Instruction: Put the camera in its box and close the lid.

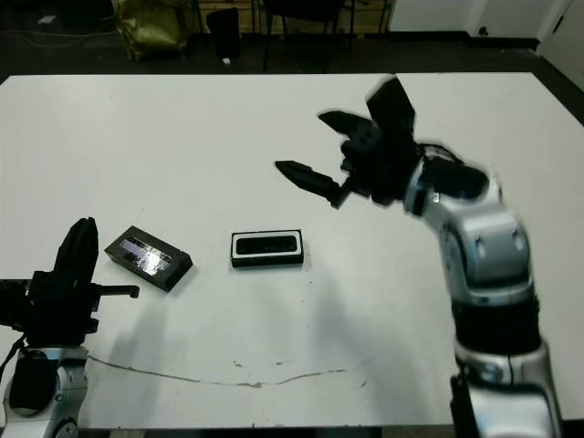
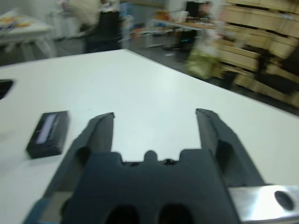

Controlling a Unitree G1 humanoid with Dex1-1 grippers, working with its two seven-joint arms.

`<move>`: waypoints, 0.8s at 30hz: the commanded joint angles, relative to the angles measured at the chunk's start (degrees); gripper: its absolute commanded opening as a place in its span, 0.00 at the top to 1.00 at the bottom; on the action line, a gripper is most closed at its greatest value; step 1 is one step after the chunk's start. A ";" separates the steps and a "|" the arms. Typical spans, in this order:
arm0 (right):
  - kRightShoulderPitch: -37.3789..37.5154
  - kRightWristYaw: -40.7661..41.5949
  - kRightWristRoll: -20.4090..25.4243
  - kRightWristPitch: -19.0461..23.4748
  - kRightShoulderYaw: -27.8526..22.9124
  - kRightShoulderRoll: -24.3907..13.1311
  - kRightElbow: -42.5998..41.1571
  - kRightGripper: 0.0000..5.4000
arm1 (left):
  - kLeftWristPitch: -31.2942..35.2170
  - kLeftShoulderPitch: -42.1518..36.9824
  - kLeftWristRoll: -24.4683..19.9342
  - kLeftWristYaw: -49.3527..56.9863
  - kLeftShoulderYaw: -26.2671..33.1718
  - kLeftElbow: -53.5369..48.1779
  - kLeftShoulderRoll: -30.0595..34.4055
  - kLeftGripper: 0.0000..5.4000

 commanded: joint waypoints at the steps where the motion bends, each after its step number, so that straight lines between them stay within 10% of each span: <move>1: 8.10 -4.47 0.58 -3.55 -1.54 2.69 -1.62 0.45 | 1.05 0.14 0.24 -1.79 1.92 -0.98 3.41 1.00; 14: 22.71 -9.60 2.15 -20.20 -1.66 7.58 1.85 1.00 | 14.58 -15.24 0.43 -27.53 9.38 1.64 40.51 1.00; 24: 20.65 -11.26 2.81 -21.51 -0.39 7.64 4.23 1.00 | 15.64 -38.21 2.09 -54.63 -6.64 14.38 54.37 0.89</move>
